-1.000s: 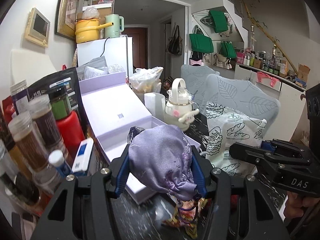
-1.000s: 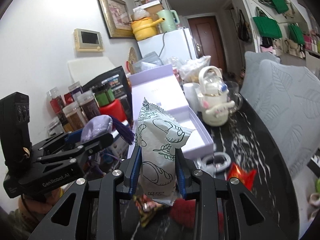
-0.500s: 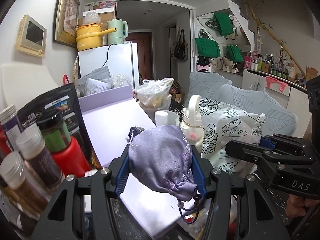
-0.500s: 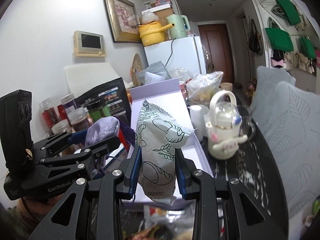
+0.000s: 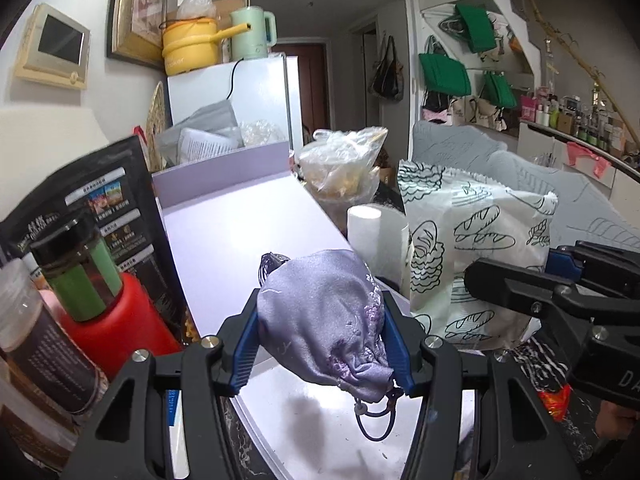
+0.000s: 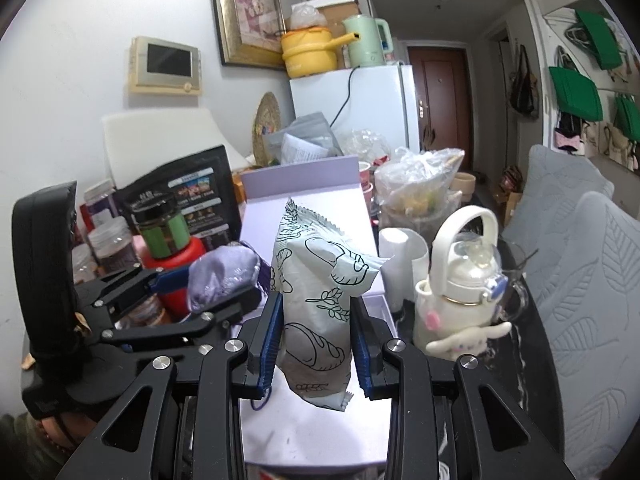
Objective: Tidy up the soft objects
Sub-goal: 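Lift the lilac pouch and printed bag and carry both toward the lavender box, then lower both items into the lavender box and open both tools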
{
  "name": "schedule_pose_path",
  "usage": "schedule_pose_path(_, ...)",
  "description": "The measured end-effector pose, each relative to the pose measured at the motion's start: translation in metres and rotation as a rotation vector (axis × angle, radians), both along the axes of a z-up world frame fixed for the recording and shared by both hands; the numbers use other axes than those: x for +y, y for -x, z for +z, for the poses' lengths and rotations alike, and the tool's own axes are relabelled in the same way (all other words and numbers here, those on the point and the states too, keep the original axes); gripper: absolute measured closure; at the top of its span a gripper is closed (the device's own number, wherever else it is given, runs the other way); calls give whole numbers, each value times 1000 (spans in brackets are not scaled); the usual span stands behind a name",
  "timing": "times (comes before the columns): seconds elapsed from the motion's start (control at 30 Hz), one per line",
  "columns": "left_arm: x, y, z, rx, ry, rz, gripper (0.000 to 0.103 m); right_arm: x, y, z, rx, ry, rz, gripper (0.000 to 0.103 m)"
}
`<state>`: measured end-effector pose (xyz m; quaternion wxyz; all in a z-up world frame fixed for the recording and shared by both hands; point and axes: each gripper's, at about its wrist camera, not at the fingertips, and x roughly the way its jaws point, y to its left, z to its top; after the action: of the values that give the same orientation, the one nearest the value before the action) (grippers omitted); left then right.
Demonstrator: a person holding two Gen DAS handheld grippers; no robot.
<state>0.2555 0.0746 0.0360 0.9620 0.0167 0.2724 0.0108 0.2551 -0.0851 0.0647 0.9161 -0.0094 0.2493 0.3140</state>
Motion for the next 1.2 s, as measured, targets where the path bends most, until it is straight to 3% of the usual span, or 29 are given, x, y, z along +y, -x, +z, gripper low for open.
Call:
schedule_pose_path(0.43, 17, -50, -53, 122, -9, 79, 48, 31, -54, -45, 78, 105, -4, 71)
schedule_pose_path(0.7, 24, -65, -65, 163, -1, 105, 46, 42, -69, -62, 102, 157, 1, 70)
schedule_pose_path(0.73, 23, -67, -66, 170, -1, 106, 45, 43, -69, -63, 101, 165, 1, 66)
schedule_pose_path(0.83, 27, -71, -71, 207, 36, 104, 41, 44, -69, -64, 84, 181, -15, 39)
schedule_pose_path(0.87, 27, -71, -72, 216, 40, 109, 35, 43, -68, -62, 68, 188, -28, 37)
schedule_pose_path(0.93, 26, -74, -73, 231, 38, 116, 19, 41, -66, -60, 42, 188, -44, 36)
schedule_pose_path(1.2, 18, -63, -55, 191, 16, 111, 19, 31, -63, -54, 46, 195, -77, 36)
